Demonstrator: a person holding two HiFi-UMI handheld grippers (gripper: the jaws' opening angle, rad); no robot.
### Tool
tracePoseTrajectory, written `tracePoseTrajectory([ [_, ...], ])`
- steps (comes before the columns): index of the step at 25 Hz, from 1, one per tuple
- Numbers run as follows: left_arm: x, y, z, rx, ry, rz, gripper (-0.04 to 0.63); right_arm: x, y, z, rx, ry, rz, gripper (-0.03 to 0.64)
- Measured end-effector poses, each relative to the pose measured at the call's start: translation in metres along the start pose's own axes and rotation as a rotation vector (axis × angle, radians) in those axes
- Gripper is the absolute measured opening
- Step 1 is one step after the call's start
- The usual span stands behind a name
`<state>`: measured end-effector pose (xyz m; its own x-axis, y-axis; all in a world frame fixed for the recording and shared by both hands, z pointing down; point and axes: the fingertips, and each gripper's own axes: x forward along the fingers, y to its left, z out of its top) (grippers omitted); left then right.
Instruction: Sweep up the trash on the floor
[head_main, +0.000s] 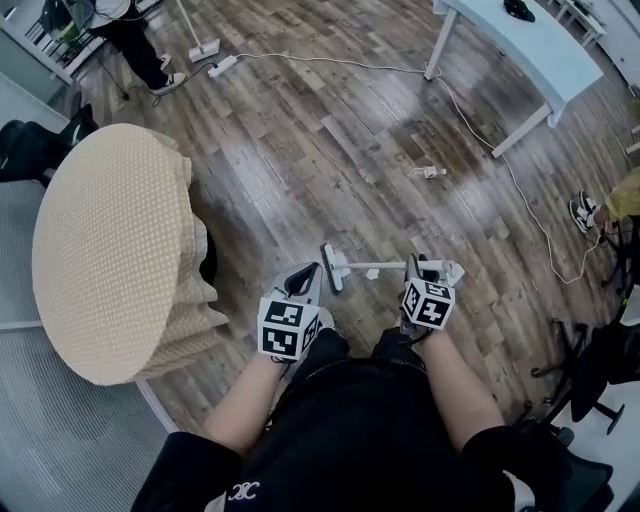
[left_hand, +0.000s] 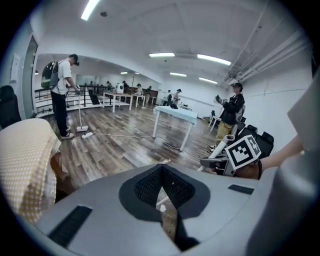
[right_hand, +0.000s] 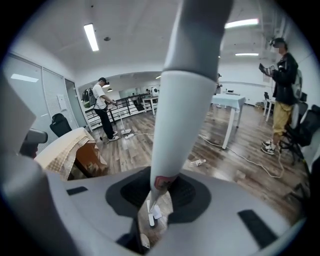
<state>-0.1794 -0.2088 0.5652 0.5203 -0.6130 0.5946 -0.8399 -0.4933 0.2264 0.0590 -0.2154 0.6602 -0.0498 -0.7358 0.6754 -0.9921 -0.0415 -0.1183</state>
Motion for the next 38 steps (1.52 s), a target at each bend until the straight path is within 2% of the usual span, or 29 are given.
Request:
tracePoseTrajectory([
  [5,0.027,-0.058,0.018,0.025,-0.006,-0.02,-0.005,-0.014,-0.067,0.0,0.078,0.003,-0.056,0.1],
  [9,0.044,-0.103,0.029,0.064,-0.002,-0.041,-0.005,-0.02,-0.097,0.009,0.113,-0.014,-0.011,0.097],
  [17,0.071,-0.164,0.051,0.114,0.0,-0.072,-0.005,-0.054,-0.12,0.051,0.028,-0.096,0.112,0.095],
  [20,0.086,-0.188,0.057,0.126,-0.003,-0.091,-0.005,-0.082,-0.15,0.074,-0.025,-0.142,0.117,0.095],
  [25,0.116,-0.231,0.06,0.145,0.004,-0.138,-0.005,-0.121,-0.241,0.089,-0.016,-0.187,0.013,0.095],
  [32,0.152,-0.29,0.063,0.167,0.023,-0.184,-0.005,-0.157,-0.373,0.069,0.059,-0.205,-0.221,0.095],
  [35,0.162,-0.309,0.066,0.177,0.031,-0.195,-0.005,-0.161,-0.408,0.058,0.044,-0.188,-0.289,0.095],
  [38,0.167,-0.324,0.067,0.183,0.038,-0.201,-0.005,-0.155,-0.423,0.045,-0.008,-0.161,-0.322,0.095],
])
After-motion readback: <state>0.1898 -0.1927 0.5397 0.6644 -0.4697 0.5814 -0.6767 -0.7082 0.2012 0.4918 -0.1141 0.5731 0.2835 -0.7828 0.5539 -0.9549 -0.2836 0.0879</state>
